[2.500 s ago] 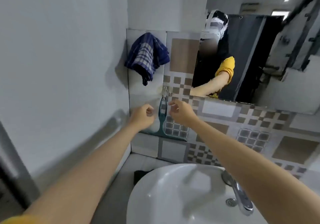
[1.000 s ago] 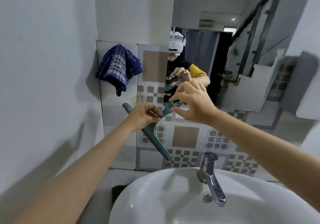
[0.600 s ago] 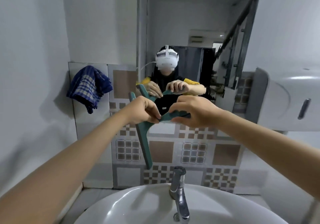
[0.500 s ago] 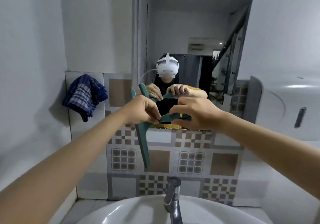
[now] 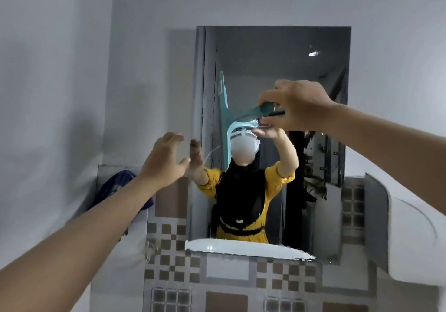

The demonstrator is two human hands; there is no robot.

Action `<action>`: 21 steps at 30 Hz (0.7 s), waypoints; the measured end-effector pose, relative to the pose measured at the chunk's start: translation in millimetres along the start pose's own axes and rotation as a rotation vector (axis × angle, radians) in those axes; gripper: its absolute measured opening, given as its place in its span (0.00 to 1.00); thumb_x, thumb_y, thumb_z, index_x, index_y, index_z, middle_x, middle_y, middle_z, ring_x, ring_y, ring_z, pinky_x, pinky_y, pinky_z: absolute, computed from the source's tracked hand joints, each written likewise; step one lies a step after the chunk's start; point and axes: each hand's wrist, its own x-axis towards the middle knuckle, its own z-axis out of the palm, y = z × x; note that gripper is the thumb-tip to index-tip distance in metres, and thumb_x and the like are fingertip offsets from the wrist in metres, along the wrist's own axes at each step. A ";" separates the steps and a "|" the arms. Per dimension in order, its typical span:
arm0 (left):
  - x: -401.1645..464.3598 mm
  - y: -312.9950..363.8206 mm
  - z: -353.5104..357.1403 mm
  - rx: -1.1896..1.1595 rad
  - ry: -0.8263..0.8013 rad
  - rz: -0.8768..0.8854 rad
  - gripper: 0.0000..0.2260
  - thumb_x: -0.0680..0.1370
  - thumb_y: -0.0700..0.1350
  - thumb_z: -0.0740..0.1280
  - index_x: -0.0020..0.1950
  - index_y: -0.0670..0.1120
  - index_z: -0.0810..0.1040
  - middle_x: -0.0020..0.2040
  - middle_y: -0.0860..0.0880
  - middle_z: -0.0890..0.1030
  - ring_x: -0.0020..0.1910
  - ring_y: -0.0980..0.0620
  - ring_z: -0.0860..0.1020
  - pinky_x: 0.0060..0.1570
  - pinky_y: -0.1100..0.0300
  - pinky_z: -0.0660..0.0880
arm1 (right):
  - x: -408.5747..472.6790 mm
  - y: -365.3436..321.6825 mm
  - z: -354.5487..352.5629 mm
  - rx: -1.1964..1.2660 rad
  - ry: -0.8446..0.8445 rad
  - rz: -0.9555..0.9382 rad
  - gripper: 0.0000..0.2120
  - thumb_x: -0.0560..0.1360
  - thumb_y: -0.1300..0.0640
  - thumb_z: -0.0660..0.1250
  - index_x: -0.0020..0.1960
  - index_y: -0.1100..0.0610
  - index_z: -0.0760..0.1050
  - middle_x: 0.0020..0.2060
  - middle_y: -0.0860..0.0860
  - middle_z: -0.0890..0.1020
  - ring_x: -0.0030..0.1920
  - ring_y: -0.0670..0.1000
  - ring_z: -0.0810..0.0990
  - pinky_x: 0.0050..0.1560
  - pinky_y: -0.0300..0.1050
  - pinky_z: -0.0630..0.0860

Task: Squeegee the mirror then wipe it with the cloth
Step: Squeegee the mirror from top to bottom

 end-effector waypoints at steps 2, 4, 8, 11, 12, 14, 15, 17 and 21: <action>1.0 -11.5 4.3 0.065 -0.040 -0.016 0.27 0.71 0.43 0.71 0.68 0.41 0.67 0.70 0.43 0.68 0.67 0.43 0.67 0.66 0.52 0.65 | 24.7 -1.5 -7.0 -0.009 0.060 0.008 0.13 0.71 0.44 0.70 0.54 0.47 0.78 0.43 0.51 0.76 0.42 0.55 0.77 0.39 0.45 0.69; 1.1 -19.2 9.8 0.135 -0.100 -0.005 0.31 0.72 0.46 0.70 0.71 0.44 0.63 0.74 0.48 0.62 0.71 0.45 0.63 0.69 0.51 0.61 | 48.7 -4.3 -9.1 0.017 0.106 0.037 0.12 0.72 0.46 0.69 0.54 0.47 0.78 0.43 0.50 0.75 0.43 0.54 0.76 0.41 0.45 0.68; 5.3 -27.8 21.8 0.232 -0.188 0.059 0.36 0.71 0.49 0.71 0.74 0.48 0.56 0.77 0.52 0.54 0.74 0.49 0.56 0.73 0.45 0.54 | 90.2 -11.0 -7.7 0.024 0.143 0.083 0.14 0.74 0.47 0.68 0.60 0.45 0.78 0.46 0.51 0.74 0.44 0.54 0.75 0.45 0.45 0.67; 9.1 -25.2 27.6 0.278 -0.213 0.086 0.39 0.71 0.50 0.71 0.75 0.48 0.52 0.77 0.53 0.50 0.75 0.50 0.53 0.72 0.44 0.51 | 112.8 -13.2 -6.3 -0.008 0.192 0.120 0.15 0.75 0.47 0.67 0.62 0.44 0.77 0.52 0.53 0.77 0.53 0.57 0.77 0.55 0.50 0.67; 10.2 -24.2 29.6 0.302 -0.221 0.093 0.39 0.71 0.49 0.71 0.75 0.48 0.52 0.77 0.53 0.49 0.75 0.51 0.52 0.72 0.45 0.50 | 118.8 -13.1 -5.6 -0.015 0.209 0.135 0.15 0.76 0.47 0.67 0.62 0.43 0.77 0.53 0.53 0.77 0.54 0.57 0.76 0.58 0.50 0.66; 12.5 -24.1 33.0 0.337 -0.221 0.092 0.36 0.71 0.47 0.70 0.74 0.48 0.56 0.77 0.53 0.50 0.75 0.52 0.51 0.72 0.46 0.47 | 128.8 -13.6 -3.7 -0.024 0.224 0.153 0.15 0.76 0.48 0.66 0.62 0.43 0.76 0.54 0.53 0.77 0.54 0.57 0.76 0.61 0.51 0.65; 14.1 -25.1 34.5 0.342 -0.220 0.077 0.34 0.71 0.46 0.70 0.73 0.47 0.59 0.77 0.52 0.50 0.75 0.52 0.51 0.72 0.47 0.47 | 132.5 -14.6 -2.7 -0.025 0.219 0.152 0.15 0.76 0.48 0.66 0.63 0.43 0.76 0.54 0.53 0.77 0.55 0.57 0.76 0.61 0.51 0.65; 16.7 -29.9 37.6 0.354 -0.224 0.034 0.35 0.71 0.46 0.71 0.73 0.47 0.58 0.77 0.51 0.50 0.75 0.52 0.50 0.72 0.48 0.46 | 137.7 -16.8 -0.7 -0.043 0.200 0.142 0.15 0.76 0.49 0.67 0.63 0.43 0.77 0.54 0.53 0.77 0.55 0.58 0.76 0.61 0.52 0.65; 17.0 -37.2 42.8 0.393 -0.220 0.016 0.39 0.71 0.48 0.71 0.75 0.47 0.51 0.77 0.51 0.50 0.75 0.52 0.49 0.72 0.49 0.45 | 140.3 -15.4 4.0 -0.068 0.184 0.157 0.15 0.76 0.50 0.67 0.62 0.44 0.77 0.55 0.54 0.77 0.58 0.58 0.75 0.64 0.54 0.64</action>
